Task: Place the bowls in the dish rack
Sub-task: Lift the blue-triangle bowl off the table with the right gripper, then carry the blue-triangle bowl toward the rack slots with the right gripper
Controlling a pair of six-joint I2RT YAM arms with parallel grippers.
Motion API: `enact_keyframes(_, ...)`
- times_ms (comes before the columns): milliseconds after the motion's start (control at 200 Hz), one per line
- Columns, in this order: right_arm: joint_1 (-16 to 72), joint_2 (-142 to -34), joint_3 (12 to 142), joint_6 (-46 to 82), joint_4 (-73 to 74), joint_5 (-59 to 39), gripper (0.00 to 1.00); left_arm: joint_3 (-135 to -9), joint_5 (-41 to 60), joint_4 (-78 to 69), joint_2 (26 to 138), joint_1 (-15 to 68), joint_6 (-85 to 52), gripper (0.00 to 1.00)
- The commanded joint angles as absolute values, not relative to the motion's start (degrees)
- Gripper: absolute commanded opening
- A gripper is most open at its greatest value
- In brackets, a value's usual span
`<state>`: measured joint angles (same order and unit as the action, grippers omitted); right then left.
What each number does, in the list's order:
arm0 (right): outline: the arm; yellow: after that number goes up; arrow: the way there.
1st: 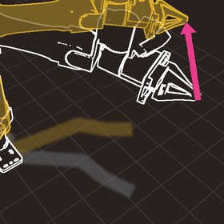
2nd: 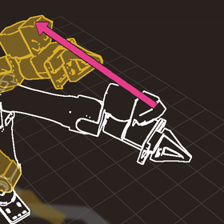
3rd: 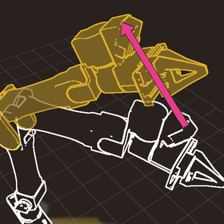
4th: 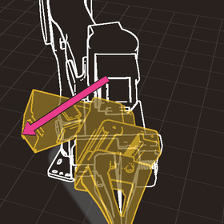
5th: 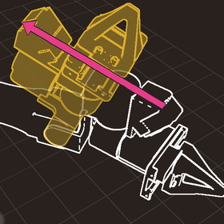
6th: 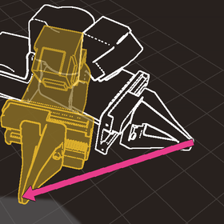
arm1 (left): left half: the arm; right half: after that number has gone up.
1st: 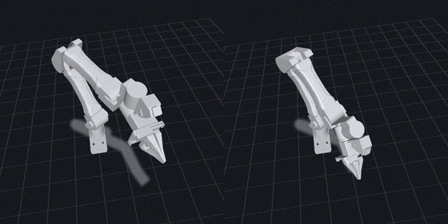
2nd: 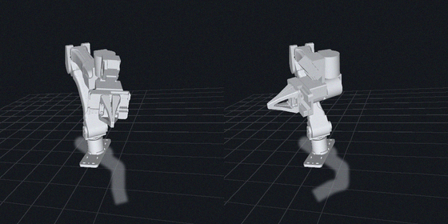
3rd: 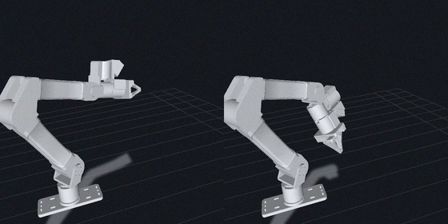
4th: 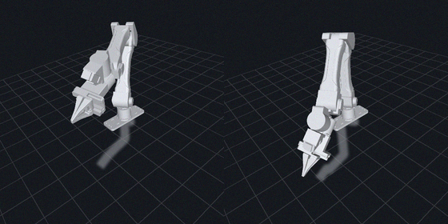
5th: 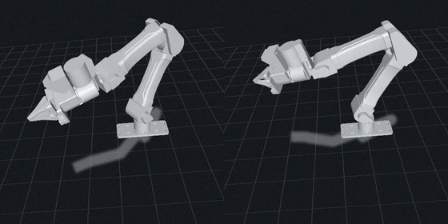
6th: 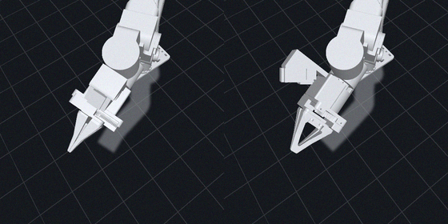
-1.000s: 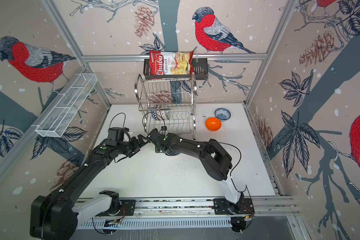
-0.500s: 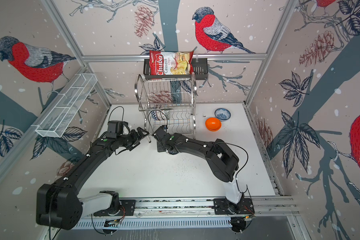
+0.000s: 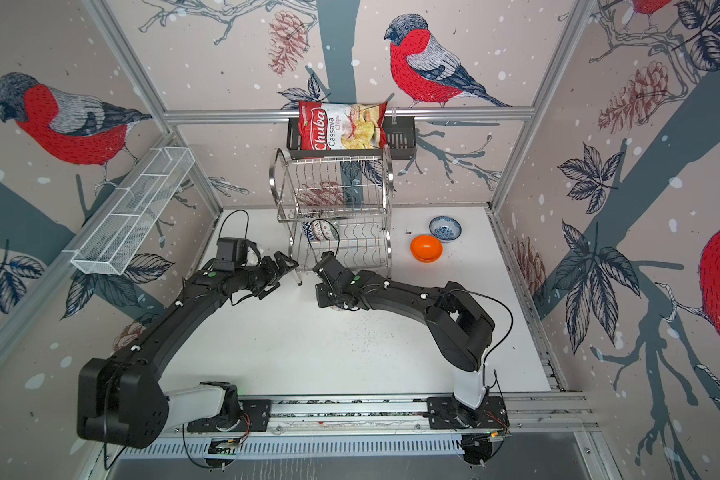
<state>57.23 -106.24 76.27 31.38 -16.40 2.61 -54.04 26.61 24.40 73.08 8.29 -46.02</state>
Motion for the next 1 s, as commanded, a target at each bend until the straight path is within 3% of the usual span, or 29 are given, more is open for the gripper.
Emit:
enact_keyframes(0,57.7,-106.6,77.5,29.1,-14.5,2.4,0.0,-56.8,24.1,27.2,73.4,8.1,-44.3,0.97)
enact_keyframes(275,59.8,-105.7,78.9,28.1,-14.8,2.3,0.0,-56.4,19.5,30.1,69.3,8.2,-44.2,0.97)
enact_keyframes(650,59.8,-100.5,79.9,28.1,-13.6,-0.1,0.0,-54.7,22.6,27.9,69.1,7.8,-46.9,0.97)
enact_keyframes(996,56.0,-95.6,76.5,31.5,-0.6,-8.0,0.0,-54.7,24.8,25.9,71.0,7.8,-49.0,0.97)
